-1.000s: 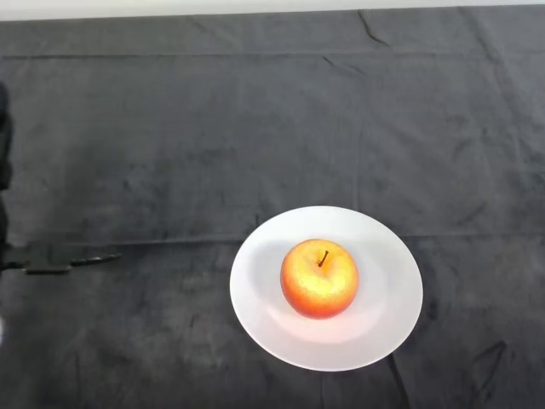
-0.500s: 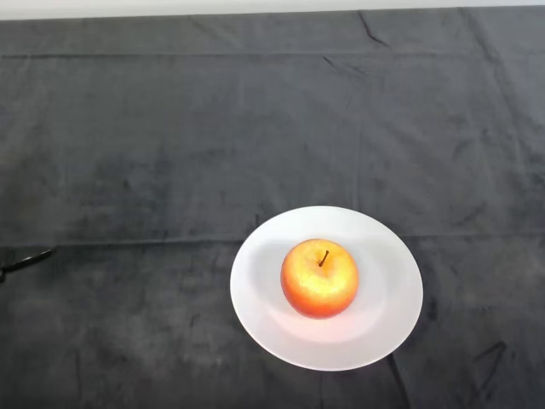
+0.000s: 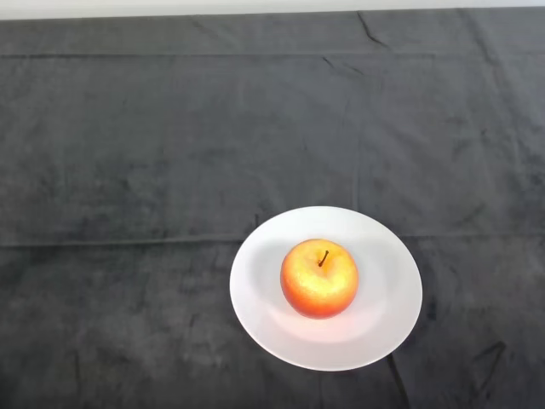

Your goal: Move the apple to the plate

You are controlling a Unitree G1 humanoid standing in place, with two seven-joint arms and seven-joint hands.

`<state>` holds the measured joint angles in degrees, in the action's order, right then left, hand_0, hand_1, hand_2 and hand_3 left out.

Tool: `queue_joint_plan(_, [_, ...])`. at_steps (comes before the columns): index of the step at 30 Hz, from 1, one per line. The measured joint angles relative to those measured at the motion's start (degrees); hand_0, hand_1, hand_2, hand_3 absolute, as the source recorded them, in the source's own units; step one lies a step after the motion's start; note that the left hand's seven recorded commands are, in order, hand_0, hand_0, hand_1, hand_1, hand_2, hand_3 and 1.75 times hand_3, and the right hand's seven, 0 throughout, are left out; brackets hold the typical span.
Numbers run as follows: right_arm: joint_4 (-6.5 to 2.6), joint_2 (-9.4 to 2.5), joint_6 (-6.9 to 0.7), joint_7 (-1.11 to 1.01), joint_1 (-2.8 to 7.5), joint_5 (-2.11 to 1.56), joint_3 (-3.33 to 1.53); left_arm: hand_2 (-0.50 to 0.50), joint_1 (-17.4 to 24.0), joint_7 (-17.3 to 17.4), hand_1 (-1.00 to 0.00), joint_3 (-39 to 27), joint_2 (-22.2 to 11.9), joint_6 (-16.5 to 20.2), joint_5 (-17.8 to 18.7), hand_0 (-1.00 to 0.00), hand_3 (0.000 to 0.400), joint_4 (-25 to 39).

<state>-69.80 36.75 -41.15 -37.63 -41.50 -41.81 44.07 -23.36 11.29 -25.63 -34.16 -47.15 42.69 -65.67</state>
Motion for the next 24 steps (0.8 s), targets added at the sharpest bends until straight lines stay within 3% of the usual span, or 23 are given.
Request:
queue_joint_plan(5, [0.0,0.0,0.0,0.0,0.0,0.0,0.0,0.0,0.0,1.74,0.0,-5.57,-0.03,4.53,5.46,0.0,0.0,0.0])
queue_joint_plan(14, [0.0,0.01,0.0,0.0,0.0,0.0,0.0,0.0,-0.19,3.74,0.0,-12.9,-0.03,11.09,12.16,0.0,0.0,-0.66])
queue_joint_plan(24, [0.0,0.01,0.0,0.0,0.0,0.0,0.0,0.0,-0.6,5.6,0.0,-17.99,-0.04,14.73,14.55,0.0,0.0,-1.28])
